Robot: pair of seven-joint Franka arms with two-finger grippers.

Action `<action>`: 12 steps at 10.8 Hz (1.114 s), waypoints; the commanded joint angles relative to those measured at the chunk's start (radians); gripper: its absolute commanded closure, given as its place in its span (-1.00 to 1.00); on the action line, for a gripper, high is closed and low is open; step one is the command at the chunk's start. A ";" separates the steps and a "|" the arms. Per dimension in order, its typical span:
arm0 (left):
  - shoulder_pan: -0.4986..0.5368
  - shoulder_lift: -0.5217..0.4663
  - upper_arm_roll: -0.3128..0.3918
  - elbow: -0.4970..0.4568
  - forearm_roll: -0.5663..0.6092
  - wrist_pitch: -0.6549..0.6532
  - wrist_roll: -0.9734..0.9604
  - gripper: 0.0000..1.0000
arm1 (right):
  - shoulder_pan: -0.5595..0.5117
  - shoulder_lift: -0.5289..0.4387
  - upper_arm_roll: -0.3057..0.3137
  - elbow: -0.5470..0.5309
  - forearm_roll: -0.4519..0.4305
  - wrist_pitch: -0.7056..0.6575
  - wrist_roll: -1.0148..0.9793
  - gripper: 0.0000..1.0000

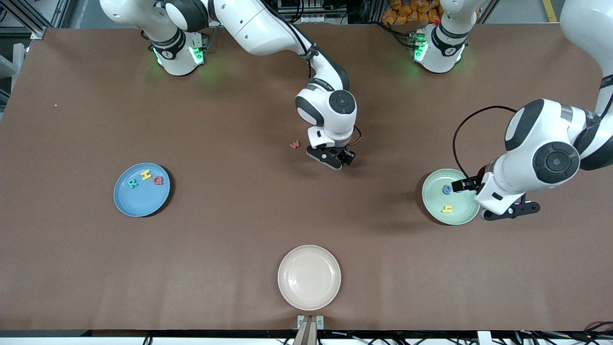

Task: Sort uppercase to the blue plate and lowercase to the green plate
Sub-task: 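Release the m on the green plate while the right gripper grasps the M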

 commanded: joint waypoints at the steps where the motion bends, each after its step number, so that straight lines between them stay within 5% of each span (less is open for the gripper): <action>1: 0.004 -0.042 -0.048 0.007 -0.025 -0.022 -0.006 -1.00 | -0.001 0.025 0.005 0.039 -0.023 -0.008 0.026 -0.25; 12: -0.023 -0.050 -0.186 0.027 -0.053 -0.022 -0.209 -1.00 | -0.002 0.031 0.005 0.039 -0.033 0.003 0.018 0.43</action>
